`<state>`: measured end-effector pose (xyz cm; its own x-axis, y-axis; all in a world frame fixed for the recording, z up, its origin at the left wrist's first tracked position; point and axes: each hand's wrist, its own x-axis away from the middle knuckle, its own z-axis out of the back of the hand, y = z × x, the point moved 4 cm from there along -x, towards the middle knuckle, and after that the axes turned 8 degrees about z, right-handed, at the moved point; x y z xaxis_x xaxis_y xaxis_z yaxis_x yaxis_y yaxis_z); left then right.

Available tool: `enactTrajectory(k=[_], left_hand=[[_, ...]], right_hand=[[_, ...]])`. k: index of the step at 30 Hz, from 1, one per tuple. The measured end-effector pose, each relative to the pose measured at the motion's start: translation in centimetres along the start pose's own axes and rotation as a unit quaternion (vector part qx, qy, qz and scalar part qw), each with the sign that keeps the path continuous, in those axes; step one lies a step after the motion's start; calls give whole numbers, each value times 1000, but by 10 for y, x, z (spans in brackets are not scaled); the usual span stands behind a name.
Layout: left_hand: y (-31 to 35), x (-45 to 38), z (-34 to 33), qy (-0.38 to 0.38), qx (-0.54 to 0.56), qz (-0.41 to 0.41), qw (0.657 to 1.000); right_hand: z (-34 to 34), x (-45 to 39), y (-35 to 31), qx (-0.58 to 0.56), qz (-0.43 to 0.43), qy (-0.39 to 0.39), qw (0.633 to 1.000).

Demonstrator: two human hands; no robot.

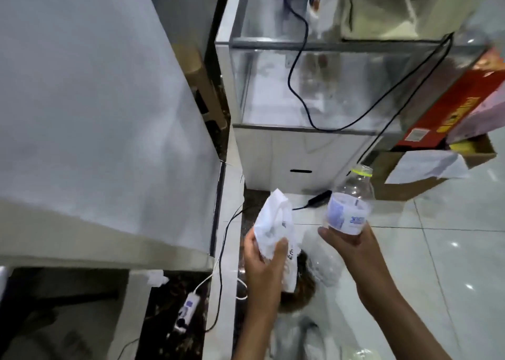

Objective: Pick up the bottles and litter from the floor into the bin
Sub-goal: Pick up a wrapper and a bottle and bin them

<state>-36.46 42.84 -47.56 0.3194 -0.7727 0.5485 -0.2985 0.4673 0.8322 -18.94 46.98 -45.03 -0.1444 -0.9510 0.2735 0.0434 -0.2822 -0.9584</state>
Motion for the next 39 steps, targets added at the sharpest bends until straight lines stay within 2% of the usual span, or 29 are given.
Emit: enactTrajectory(k=[4,8,13,17,20,23,28,32,34,36,39], left_hand=[[-97,-59,12,34,-16,20,999],[-202,-109,30,101,-120,25,987],[-318,-157,36,99,-231,18,968],[-373,-184,38,81,-260,21,962],[-376,-182,42,52,-267,29,962],[-356,-172,46,61,-278,16,958],[-309,-156,57,47,-326,-40,943],[-274,-159,58,30,-391,-26,919],[-262,-159,57,22,-422,-11,906],[-253,-157,55,15,-464,8,886],[-236,-151,50,-13,-527,29,849]], right_hand=[[-27,-31,116,-2,-28,-15,999],[-40,-43,226,14,-58,-26,998],[-28,-48,338,48,-76,-15,996],[-23,-55,388,47,-81,-12,996],[-21,-55,402,60,-74,-13,995],[-22,-52,406,90,-71,-25,993],[-36,-49,382,127,-45,-21,991],[-39,-40,395,228,-62,-2,972],[-38,-32,402,289,-105,7,952],[-40,-23,400,323,-154,-22,934],[-44,-20,381,355,-195,-129,905]])
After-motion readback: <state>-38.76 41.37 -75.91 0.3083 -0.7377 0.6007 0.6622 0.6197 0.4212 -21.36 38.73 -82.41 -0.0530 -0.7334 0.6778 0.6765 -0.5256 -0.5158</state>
